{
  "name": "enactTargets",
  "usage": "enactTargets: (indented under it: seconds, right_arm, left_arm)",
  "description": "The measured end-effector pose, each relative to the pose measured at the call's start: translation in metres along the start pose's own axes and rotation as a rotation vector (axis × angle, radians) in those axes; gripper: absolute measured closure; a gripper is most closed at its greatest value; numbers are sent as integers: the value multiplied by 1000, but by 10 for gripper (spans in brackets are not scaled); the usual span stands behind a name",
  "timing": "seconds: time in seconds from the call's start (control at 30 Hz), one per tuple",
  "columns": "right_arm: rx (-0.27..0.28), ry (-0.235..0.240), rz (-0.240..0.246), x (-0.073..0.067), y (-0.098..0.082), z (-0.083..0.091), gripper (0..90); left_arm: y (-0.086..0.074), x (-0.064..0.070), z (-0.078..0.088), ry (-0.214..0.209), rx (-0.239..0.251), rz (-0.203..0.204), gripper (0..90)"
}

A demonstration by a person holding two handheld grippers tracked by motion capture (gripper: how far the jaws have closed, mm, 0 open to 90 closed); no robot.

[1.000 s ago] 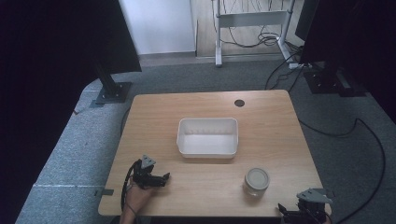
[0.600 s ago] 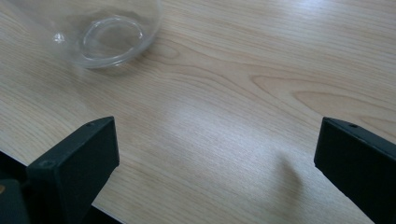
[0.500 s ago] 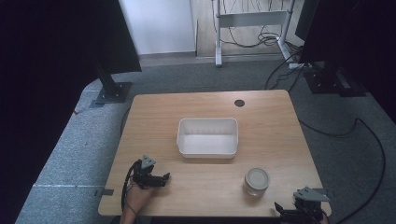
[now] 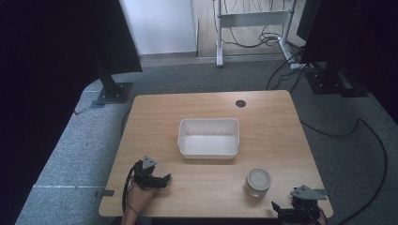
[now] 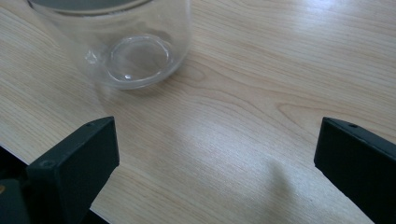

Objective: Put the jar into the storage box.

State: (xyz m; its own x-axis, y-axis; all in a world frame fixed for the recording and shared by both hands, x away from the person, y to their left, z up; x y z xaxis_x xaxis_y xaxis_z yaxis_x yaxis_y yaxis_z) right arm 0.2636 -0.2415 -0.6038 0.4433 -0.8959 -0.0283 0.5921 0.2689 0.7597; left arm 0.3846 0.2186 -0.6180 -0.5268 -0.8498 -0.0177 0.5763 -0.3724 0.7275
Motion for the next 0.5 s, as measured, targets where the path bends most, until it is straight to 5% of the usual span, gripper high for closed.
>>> enactTargets:
  seconds: [0.5]
  right_arm:
    - [28,31,19,-9,19,-6,0]
  left_arm:
    - [0,0,0,8,0,9,0]
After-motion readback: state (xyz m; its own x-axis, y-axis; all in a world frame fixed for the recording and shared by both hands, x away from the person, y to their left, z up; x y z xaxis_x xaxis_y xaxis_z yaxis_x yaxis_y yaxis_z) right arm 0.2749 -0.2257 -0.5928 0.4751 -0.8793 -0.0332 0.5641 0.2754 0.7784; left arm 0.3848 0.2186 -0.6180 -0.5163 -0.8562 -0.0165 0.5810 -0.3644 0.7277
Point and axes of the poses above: each handheld gripper's, and its own axes: z roughly backward along the jaws, y roughly out of its top, x roughly to its right, the point moved 9 cm from there along -z, roughly forward along the jaws, and after that the axes turned 2 degrees about x, right-handed, at the moved point
